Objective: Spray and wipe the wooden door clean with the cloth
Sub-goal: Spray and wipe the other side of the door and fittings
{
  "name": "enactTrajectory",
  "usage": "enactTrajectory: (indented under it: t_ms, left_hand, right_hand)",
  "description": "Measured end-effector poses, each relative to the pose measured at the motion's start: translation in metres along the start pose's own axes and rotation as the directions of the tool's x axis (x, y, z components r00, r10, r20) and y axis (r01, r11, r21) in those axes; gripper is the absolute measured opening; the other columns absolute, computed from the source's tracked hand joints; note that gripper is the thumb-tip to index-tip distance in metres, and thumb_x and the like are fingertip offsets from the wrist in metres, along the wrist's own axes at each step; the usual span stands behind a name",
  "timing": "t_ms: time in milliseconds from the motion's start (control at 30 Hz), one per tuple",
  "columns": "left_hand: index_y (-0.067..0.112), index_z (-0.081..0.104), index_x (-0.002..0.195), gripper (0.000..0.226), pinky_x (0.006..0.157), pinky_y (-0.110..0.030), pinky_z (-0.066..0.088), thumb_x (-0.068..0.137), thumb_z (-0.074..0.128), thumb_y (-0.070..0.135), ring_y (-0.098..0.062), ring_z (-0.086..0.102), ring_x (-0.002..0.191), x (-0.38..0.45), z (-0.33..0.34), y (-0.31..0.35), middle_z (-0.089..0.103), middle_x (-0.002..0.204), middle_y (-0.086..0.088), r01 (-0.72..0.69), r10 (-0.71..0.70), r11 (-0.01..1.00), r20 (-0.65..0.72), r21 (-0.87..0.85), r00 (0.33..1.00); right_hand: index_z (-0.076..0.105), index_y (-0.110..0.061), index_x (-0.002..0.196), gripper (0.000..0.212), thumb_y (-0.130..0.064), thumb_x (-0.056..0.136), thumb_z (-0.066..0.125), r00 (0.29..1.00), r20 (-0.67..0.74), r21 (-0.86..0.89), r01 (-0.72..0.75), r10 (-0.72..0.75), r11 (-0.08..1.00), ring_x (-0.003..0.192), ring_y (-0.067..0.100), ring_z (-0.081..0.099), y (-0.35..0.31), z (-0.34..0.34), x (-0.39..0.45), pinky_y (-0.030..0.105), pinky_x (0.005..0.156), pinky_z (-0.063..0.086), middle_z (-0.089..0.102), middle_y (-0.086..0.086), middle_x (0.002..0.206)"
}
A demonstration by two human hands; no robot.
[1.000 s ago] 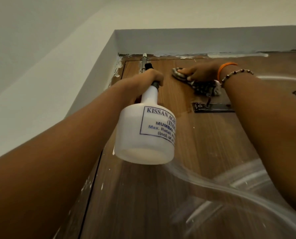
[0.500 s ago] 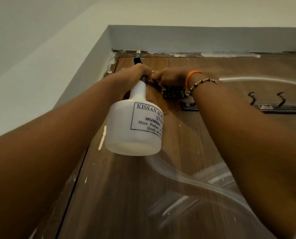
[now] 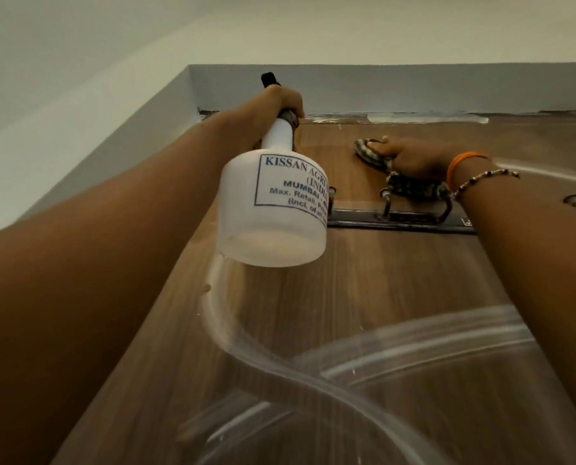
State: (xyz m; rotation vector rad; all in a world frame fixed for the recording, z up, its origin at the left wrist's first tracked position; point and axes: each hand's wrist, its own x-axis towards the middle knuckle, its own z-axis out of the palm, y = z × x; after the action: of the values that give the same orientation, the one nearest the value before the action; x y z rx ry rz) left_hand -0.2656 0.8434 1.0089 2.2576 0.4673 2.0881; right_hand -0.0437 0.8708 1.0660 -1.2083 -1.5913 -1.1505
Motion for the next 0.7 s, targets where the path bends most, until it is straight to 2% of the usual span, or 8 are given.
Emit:
enactTrajectory:
  t_ms: [100, 200, 333, 433, 533, 600, 633, 700]
  left_hand:
    - [0.008, 0.046, 0.071, 0.024, 0.053, -0.026, 0.040, 0.091, 0.051, 0.018, -0.018, 0.044, 0.054, 0.015, 0.015, 0.001, 0.046, 0.062, -0.008, 0.027, -0.027, 1.000, -0.024, 0.000, 0.999]
    - [0.007, 0.051, 0.084, 0.023, 0.053, -0.026, 0.045, 0.089, 0.058, 0.028, -0.017, 0.050, 0.052, 0.037, 0.019, -0.009, 0.051, 0.061, -0.007, 0.096, -0.095, 0.994, -0.036, 0.045, 0.995]
    - [0.008, 0.050, 0.099, 0.028, 0.055, -0.026, 0.048, 0.088, 0.060, 0.032, -0.016, 0.052, 0.052, 0.054, 0.006, -0.024, 0.053, 0.066, -0.007, 0.136, -0.135, 0.989, -0.031, 0.052, 0.990]
    - [0.007, 0.047, 0.096, 0.024, 0.053, -0.023, 0.045, 0.090, 0.057, 0.028, -0.016, 0.049, 0.054, 0.055, -0.016, -0.034, 0.051, 0.069, -0.008, 0.114, -0.114, 0.993, -0.076, 0.002, 0.991]
    - [0.008, 0.045, 0.080, 0.020, 0.052, -0.022, 0.043, 0.093, 0.053, 0.021, -0.018, 0.045, 0.057, 0.051, -0.035, -0.041, 0.048, 0.071, -0.009, 0.082, -0.086, 0.995, -0.067, -0.064, 0.994]
    - [0.008, 0.048, 0.083, 0.014, 0.054, -0.024, 0.043, 0.093, 0.051, 0.018, -0.018, 0.047, 0.060, 0.051, -0.041, -0.045, 0.049, 0.074, -0.010, 0.048, -0.051, 0.997, -0.051, -0.061, 0.997]
    - [0.009, 0.049, 0.086, 0.012, 0.056, -0.025, 0.042, 0.092, 0.051, 0.018, -0.018, 0.048, 0.060, 0.050, -0.042, -0.046, 0.050, 0.075, -0.010, 0.040, -0.043, 0.998, -0.046, -0.058, 0.998]
    - [0.008, 0.049, 0.084, 0.014, 0.057, -0.025, 0.042, 0.090, 0.051, 0.020, -0.019, 0.049, 0.055, 0.048, -0.043, -0.049, 0.051, 0.072, -0.011, 0.064, -0.065, 0.996, -0.019, -0.054, 0.998]
  right_hand:
    - [0.037, -0.019, 0.146, 0.054, 0.004, 0.097, 0.036, 0.978, -0.209, 0.109, 0.004, 0.019, 0.994, 0.133, 0.032, 0.033, 0.008, 0.008, 0.007, 0.032, 0.103, 0.029, 0.029, 0.011, 0.149]
    - [0.047, -0.017, 0.139, 0.048, 0.002, 0.096, 0.040, 0.936, -0.346, 0.170, 0.006, 0.054, 0.985, 0.112, 0.029, 0.044, 0.009, 0.012, 0.022, 0.025, 0.086, 0.034, 0.032, 0.013, 0.139]
    - [0.040, -0.008, 0.120, 0.031, 0.004, 0.092, 0.044, 0.938, -0.337, 0.179, -0.025, 0.085, 0.984, 0.096, 0.032, 0.043, -0.012, 0.009, 0.048, 0.033, 0.081, 0.036, 0.037, 0.022, 0.132]
    - [0.044, -0.002, 0.127, 0.031, -0.002, 0.096, 0.043, 0.937, -0.345, 0.134, -0.011, 0.057, 0.991, 0.116, 0.037, 0.045, -0.045, 0.012, 0.066, 0.038, 0.090, 0.039, 0.042, 0.023, 0.134]
    - [0.053, -0.004, 0.129, 0.032, -0.010, 0.099, 0.043, 0.939, -0.325, 0.073, 0.141, -0.111, 0.987, 0.120, 0.031, 0.049, -0.094, 0.024, 0.075, 0.034, 0.093, 0.040, 0.051, 0.019, 0.134]
    - [0.056, -0.010, 0.130, 0.032, -0.012, 0.099, 0.044, 0.931, -0.266, 0.067, 0.277, -0.250, 0.959, 0.116, 0.028, 0.053, -0.117, 0.032, 0.077, 0.032, 0.091, 0.041, 0.056, 0.014, 0.132]
    - [0.057, -0.013, 0.130, 0.033, -0.011, 0.099, 0.045, 0.928, -0.239, 0.076, 0.311, -0.286, 0.947, 0.113, 0.027, 0.055, -0.122, 0.035, 0.079, 0.032, 0.092, 0.043, 0.057, 0.013, 0.131]
    - [0.056, -0.016, 0.132, 0.037, -0.005, 0.097, 0.046, 0.943, -0.210, 0.117, 0.285, -0.257, 0.951, 0.109, 0.029, 0.058, -0.116, 0.032, 0.083, 0.037, 0.093, 0.048, 0.059, 0.013, 0.127]
